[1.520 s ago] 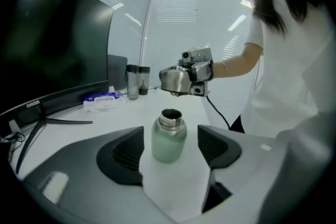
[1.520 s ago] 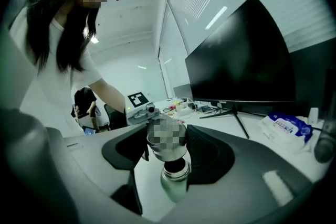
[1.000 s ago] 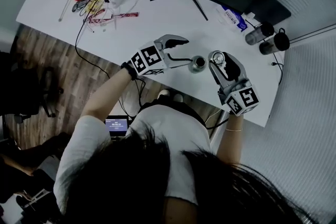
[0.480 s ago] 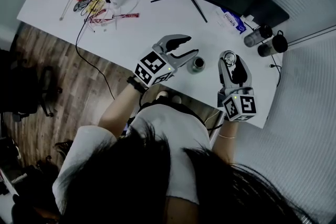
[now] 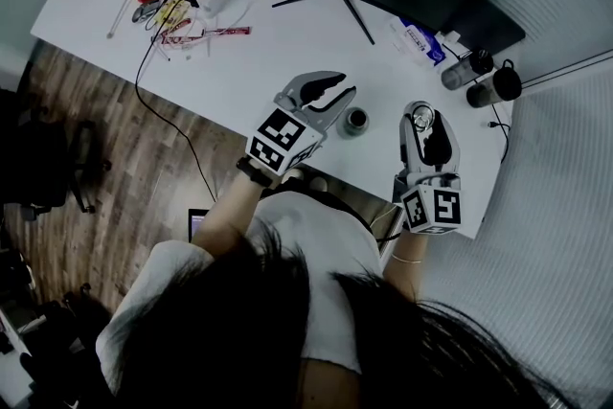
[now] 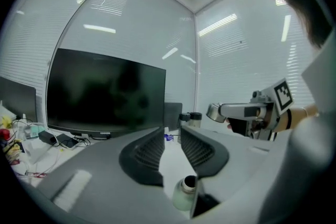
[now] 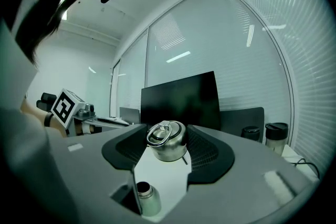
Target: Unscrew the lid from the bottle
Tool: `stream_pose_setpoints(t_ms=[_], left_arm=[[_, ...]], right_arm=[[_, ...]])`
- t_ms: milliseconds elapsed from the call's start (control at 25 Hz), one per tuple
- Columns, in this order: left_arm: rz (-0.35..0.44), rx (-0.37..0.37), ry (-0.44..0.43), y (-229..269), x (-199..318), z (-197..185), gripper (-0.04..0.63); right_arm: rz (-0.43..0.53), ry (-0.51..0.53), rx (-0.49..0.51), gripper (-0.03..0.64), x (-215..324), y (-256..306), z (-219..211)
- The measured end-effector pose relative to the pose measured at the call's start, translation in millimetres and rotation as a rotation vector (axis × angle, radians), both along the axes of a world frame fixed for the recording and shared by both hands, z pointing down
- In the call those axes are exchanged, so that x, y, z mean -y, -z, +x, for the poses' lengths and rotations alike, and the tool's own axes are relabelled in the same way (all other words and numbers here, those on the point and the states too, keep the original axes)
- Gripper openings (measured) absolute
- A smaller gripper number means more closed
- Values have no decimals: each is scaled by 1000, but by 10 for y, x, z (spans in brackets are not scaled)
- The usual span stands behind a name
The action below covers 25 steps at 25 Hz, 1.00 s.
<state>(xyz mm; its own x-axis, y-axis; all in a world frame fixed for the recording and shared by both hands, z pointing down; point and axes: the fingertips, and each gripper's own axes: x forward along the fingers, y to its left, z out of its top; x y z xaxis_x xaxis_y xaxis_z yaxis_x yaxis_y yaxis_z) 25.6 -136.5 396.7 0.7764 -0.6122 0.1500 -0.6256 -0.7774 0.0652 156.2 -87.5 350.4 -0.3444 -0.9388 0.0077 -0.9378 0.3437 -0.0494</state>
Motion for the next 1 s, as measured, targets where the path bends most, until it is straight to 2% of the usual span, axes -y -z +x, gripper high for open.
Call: stream_pose_setpoints(t_ms=[440, 1000], left_arm=[[-2, 7, 110, -51, 27, -134, 59], [2, 23, 119, -78, 123, -130, 58]], right_arm=[[-15, -11, -27, 233, 9, -68, 51], [-22, -9, -44, 233, 106, -134, 57]])
